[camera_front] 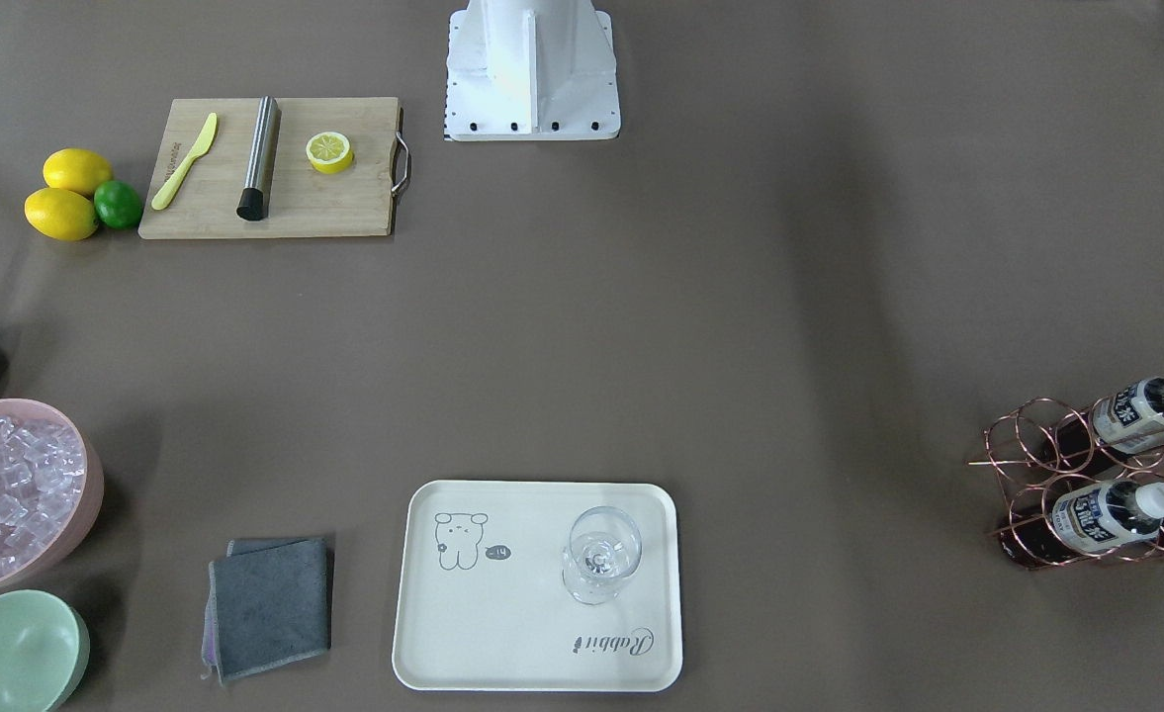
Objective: Take tea from basket to plate
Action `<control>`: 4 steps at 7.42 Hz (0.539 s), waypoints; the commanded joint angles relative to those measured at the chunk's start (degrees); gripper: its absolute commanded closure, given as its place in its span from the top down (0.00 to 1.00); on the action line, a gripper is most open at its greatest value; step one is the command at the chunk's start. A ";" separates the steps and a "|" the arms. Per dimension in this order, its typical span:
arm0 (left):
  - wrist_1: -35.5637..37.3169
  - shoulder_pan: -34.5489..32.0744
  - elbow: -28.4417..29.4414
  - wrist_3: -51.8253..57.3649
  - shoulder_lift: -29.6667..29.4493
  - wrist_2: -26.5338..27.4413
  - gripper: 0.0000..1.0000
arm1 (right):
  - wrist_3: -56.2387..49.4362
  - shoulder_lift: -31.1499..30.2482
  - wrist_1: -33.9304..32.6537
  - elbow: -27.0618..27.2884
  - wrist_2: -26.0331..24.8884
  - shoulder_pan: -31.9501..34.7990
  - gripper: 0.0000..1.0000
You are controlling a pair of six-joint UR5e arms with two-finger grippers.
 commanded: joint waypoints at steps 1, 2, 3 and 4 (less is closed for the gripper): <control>1.08 -1.43 0.18 17.99 -3.71 0.13 0.95 | 0.00 0.09 0.08 0.08 0.08 -0.18 1.00; 3.00 -1.79 0.27 25.29 -5.81 0.05 0.95 | 0.00 0.09 0.08 0.00 0.00 -0.18 1.00; 6.32 -2.67 1.05 33.63 -9.05 0.22 0.96 | 0.00 0.00 -0.01 -0.09 0.00 -0.18 1.00; 8.97 -3.02 2.80 42.68 -12.48 0.14 0.96 | 0.00 0.00 -0.01 -0.09 0.00 -0.18 1.00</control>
